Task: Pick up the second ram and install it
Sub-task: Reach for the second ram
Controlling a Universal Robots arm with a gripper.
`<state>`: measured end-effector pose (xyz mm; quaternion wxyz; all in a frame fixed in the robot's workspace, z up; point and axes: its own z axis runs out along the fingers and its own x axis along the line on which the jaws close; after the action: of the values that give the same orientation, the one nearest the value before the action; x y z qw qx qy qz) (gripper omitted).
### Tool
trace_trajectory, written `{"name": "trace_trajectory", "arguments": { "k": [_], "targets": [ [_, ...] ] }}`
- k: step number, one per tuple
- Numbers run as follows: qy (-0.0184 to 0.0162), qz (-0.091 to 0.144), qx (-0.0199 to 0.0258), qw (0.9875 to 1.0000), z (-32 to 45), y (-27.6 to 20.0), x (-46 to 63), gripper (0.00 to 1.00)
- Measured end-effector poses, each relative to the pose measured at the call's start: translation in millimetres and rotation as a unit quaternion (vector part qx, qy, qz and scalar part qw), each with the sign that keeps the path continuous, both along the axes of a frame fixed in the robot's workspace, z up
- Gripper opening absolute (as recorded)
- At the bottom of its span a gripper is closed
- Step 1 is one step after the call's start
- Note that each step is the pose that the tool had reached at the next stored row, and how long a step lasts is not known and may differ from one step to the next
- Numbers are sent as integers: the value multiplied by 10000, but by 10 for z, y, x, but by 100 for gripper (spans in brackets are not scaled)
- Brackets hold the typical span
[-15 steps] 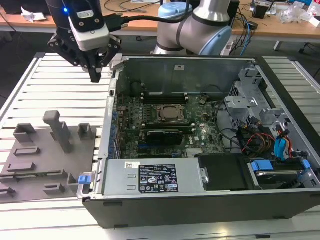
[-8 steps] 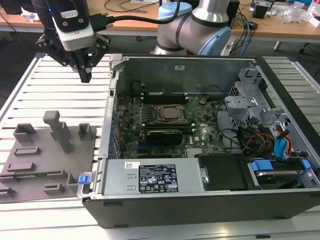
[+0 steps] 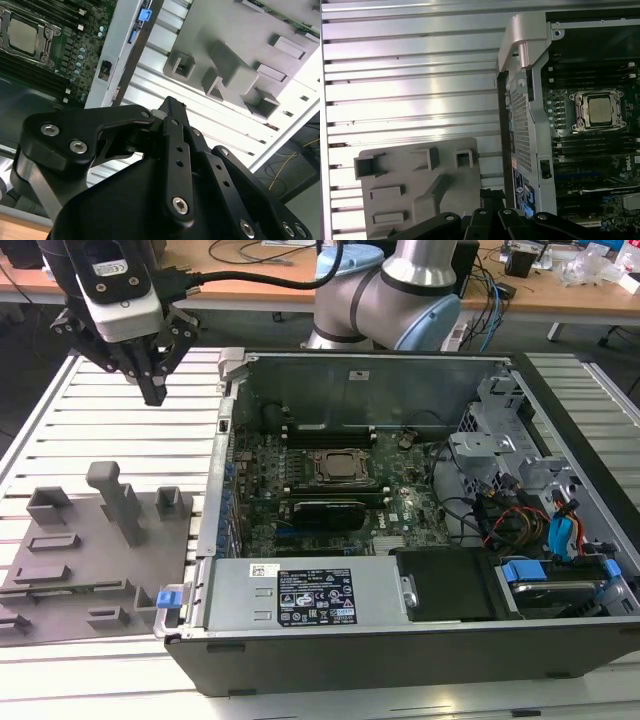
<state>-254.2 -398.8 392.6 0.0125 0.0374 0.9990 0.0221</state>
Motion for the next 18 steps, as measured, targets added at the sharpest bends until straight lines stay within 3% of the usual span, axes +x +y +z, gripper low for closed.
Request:
{"name": "trace_trajectory", "arguments": {
  "k": [18],
  "targets": [
    [0, 1, 0, 10000, -8, 0, -368, 11]
  ]
}}
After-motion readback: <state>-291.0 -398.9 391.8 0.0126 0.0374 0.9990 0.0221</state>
